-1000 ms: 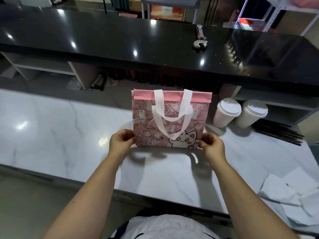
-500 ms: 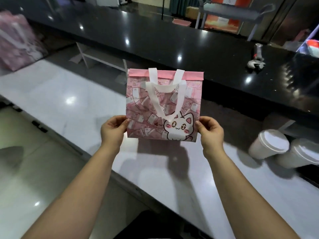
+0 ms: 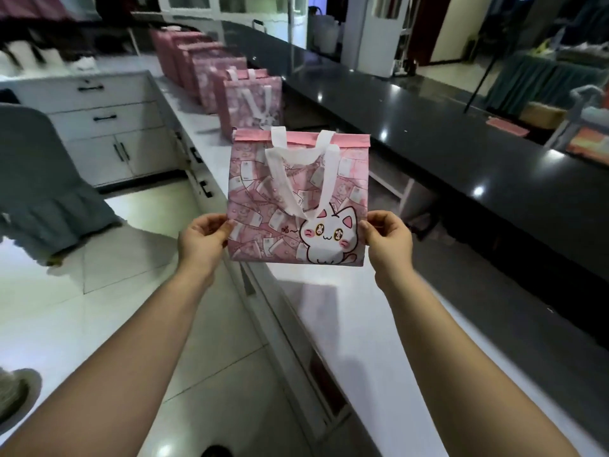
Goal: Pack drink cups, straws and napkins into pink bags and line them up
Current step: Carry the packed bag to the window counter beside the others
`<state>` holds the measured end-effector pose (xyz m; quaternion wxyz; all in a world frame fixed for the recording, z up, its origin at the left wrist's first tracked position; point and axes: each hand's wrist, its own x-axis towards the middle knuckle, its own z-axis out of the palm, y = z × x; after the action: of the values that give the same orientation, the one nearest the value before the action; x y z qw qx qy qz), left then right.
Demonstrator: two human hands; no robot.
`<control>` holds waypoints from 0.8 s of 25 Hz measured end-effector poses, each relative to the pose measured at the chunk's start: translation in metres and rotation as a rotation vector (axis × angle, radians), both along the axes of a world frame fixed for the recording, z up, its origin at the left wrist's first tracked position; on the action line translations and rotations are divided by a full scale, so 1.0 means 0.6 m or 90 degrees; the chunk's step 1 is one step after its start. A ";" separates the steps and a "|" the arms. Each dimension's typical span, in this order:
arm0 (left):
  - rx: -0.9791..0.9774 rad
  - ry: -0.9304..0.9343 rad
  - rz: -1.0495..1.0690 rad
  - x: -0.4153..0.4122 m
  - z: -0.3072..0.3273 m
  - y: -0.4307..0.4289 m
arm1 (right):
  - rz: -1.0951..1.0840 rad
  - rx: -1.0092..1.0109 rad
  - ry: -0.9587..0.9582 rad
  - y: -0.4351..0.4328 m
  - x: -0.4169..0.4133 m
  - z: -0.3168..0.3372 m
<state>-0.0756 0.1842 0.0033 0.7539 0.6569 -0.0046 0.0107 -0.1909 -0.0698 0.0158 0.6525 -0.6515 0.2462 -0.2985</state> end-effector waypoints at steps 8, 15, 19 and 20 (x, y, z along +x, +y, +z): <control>0.013 -0.037 0.127 0.286 0.055 0.340 | 0.164 0.040 -0.039 0.303 0.402 0.055; 0.019 -0.047 0.261 0.541 0.089 0.490 | 0.183 0.092 -0.054 0.486 0.705 0.103; 0.024 -0.049 0.294 0.691 0.109 0.523 | 0.241 0.081 -0.054 0.517 0.872 0.131; 0.023 -0.054 0.304 0.733 0.108 0.527 | 0.255 0.076 -0.055 0.519 0.917 0.133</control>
<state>0.3642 0.5002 0.0683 0.7172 0.6515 0.1191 0.2165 0.3590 0.2418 0.0956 0.7463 -0.6341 0.1006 -0.1755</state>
